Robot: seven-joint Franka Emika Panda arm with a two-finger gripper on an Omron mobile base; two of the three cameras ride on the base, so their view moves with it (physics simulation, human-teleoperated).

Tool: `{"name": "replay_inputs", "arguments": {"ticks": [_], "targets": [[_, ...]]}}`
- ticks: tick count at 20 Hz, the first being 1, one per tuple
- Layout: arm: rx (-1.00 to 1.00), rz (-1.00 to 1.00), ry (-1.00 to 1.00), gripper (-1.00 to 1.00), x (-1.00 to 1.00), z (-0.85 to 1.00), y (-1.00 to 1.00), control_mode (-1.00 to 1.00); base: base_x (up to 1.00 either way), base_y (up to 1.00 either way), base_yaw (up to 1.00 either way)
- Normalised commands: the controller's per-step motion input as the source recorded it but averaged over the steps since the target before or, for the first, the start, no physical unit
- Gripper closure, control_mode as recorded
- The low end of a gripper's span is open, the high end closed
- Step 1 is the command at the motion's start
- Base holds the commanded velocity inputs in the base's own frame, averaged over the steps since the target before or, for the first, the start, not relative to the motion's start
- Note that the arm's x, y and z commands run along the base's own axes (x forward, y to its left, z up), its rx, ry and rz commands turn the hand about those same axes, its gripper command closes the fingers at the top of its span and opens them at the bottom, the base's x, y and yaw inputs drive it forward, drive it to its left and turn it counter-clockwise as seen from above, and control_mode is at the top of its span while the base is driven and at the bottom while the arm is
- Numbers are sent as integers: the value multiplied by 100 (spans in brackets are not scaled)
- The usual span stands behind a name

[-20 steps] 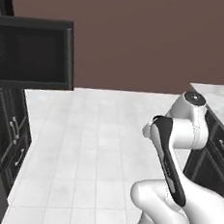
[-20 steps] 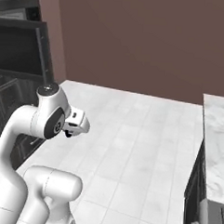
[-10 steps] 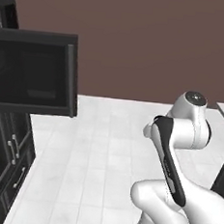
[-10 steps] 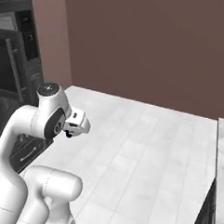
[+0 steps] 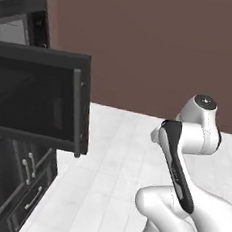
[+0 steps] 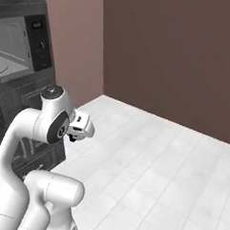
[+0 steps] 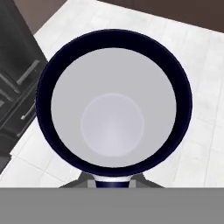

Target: Pick the mug from the counter and place it inside the microwave. Then close the microwave.

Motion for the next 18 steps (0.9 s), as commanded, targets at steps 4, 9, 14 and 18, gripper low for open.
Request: {"name": "replay_inputs", "arguments": {"ticks": [4,9,14,18], "targets": [[0,0,0,100,0,0,0,100,96,-2,61],[0,0,0,100,0,0,0,100,98,0,77],[0,0,0,100,0,0,0,100,82,0,94],[0,0,0,100,0,0,0,100,61,0,100]]}}
